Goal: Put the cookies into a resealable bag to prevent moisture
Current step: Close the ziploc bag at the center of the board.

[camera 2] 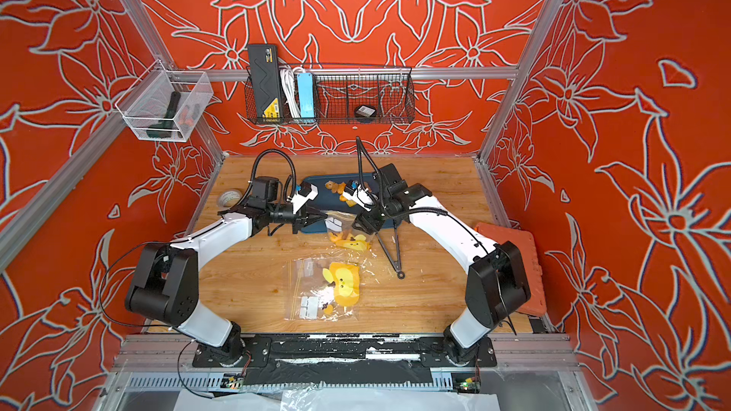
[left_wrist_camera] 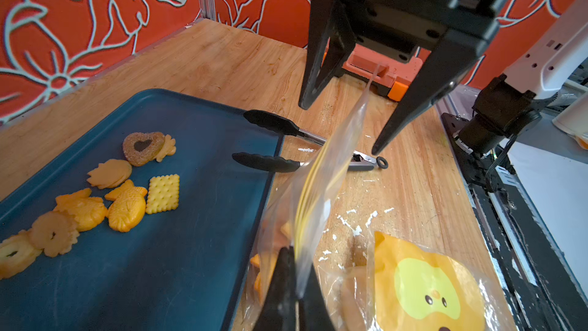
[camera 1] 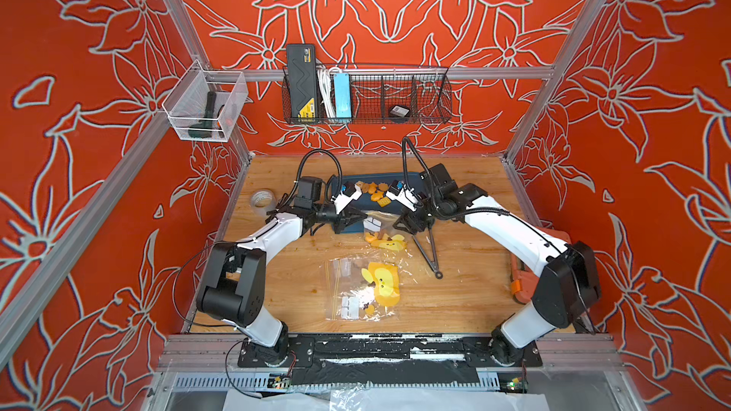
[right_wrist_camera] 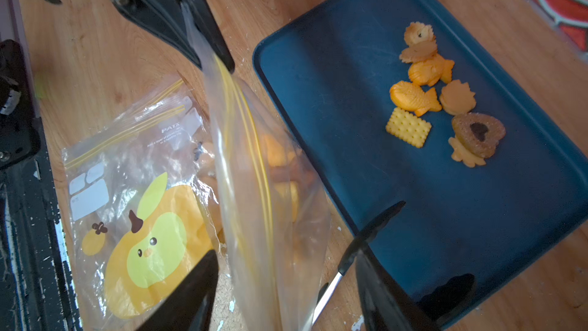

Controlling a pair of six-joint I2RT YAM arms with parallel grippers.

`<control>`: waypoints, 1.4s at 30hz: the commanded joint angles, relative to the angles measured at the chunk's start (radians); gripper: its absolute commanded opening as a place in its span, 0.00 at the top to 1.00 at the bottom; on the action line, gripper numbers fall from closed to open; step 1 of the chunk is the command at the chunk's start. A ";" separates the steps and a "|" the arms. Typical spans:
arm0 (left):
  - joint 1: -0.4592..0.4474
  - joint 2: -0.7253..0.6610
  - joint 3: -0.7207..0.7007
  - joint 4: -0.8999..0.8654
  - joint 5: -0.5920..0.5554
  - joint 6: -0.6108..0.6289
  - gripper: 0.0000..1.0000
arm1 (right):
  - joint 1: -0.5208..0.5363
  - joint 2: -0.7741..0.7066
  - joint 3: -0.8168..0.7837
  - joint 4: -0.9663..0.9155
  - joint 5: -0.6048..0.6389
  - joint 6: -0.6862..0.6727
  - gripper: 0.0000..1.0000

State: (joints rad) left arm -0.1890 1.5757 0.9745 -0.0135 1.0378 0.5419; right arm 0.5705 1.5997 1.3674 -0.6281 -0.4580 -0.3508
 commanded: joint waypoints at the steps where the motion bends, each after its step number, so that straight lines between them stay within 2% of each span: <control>1: 0.003 0.006 0.031 0.010 0.034 0.006 1.00 | 0.015 0.029 0.052 -0.008 -0.032 -0.004 0.38; 2: 0.003 0.006 0.033 0.011 0.036 0.005 1.00 | 0.018 0.038 0.062 -0.013 -0.033 -0.004 0.47; 3: 0.003 0.007 0.033 0.013 0.039 0.002 1.00 | 0.017 0.046 0.069 -0.016 -0.036 -0.004 0.76; 4: 0.003 0.006 0.033 0.015 0.039 0.001 1.00 | 0.017 0.049 0.072 -0.017 -0.035 -0.005 1.00; 8: 0.003 0.004 0.032 0.020 0.044 -0.006 1.00 | 0.017 0.029 0.046 0.005 -0.008 0.003 1.00; 11: 0.005 0.003 0.032 0.020 0.047 -0.008 1.00 | 0.017 0.007 0.023 0.028 -0.008 0.001 0.40; 12: 0.005 0.002 0.032 0.020 0.047 -0.008 1.00 | 0.017 0.006 0.024 0.026 -0.017 -0.003 0.29; 14: 0.005 0.002 0.033 0.018 0.047 -0.008 1.00 | 0.018 0.020 0.040 0.013 -0.033 -0.011 0.27; 18: 0.005 -0.003 0.032 0.017 0.047 -0.005 1.00 | 0.022 0.061 0.068 -0.005 -0.038 -0.023 0.34; 22: 0.005 -0.001 0.032 0.018 0.048 -0.006 1.00 | 0.022 0.087 0.079 -0.008 -0.040 -0.028 0.49; 23: 0.005 -0.001 0.032 0.020 0.049 -0.007 1.00 | 0.022 0.091 0.081 -0.010 -0.045 -0.030 0.64; 24: 0.005 0.000 0.032 0.020 0.051 -0.009 1.00 | 0.022 0.091 0.082 -0.010 -0.049 -0.031 0.95; 25: 0.005 0.001 0.031 0.021 0.052 -0.009 1.00 | 0.022 0.090 0.082 -0.009 -0.051 -0.028 1.00; 28: 0.006 0.000 0.033 0.021 0.052 -0.010 1.00 | 0.022 0.083 0.077 0.003 -0.066 -0.025 1.00; 29: 0.006 0.000 0.033 0.021 0.053 -0.009 1.00 | 0.023 0.079 0.076 0.010 -0.069 -0.023 0.90; 31: 0.008 -0.001 0.033 0.021 0.055 -0.010 1.00 | 0.024 0.075 0.074 0.026 -0.077 -0.019 0.54; 32: 0.008 -0.001 0.033 0.022 0.057 -0.010 1.00 | 0.023 0.078 0.077 0.030 -0.081 -0.016 0.50; 33: 0.008 0.000 0.033 0.023 0.059 -0.012 1.00 | 0.023 0.082 0.082 0.030 -0.084 -0.015 0.49; 35: 0.008 0.000 0.032 0.033 0.069 -0.021 1.00 | 0.025 0.099 0.099 0.022 -0.098 -0.016 0.50; 37: 0.009 0.001 0.031 0.039 0.079 -0.029 1.00 | 0.029 0.113 0.109 0.022 -0.102 -0.016 0.56; 38: 0.008 0.001 0.032 0.038 0.079 -0.029 1.00 | 0.029 0.118 0.112 0.025 -0.104 -0.015 0.70; 39: 0.008 0.001 0.030 0.038 0.078 -0.029 1.00 | 0.029 0.121 0.113 0.028 -0.104 -0.011 0.96; 40: 0.008 0.001 0.030 0.038 0.076 -0.029 1.00 | 0.031 0.123 0.113 0.032 -0.107 -0.008 1.00; 42: 0.008 0.000 0.030 0.040 0.076 -0.029 1.00 | 0.031 0.124 0.115 0.034 -0.114 -0.009 1.00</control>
State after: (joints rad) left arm -0.1841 1.5757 0.9802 0.0078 1.0760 0.5083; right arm 0.5953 1.7088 1.4570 -0.6003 -0.5423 -0.3515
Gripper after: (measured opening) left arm 0.047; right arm 0.054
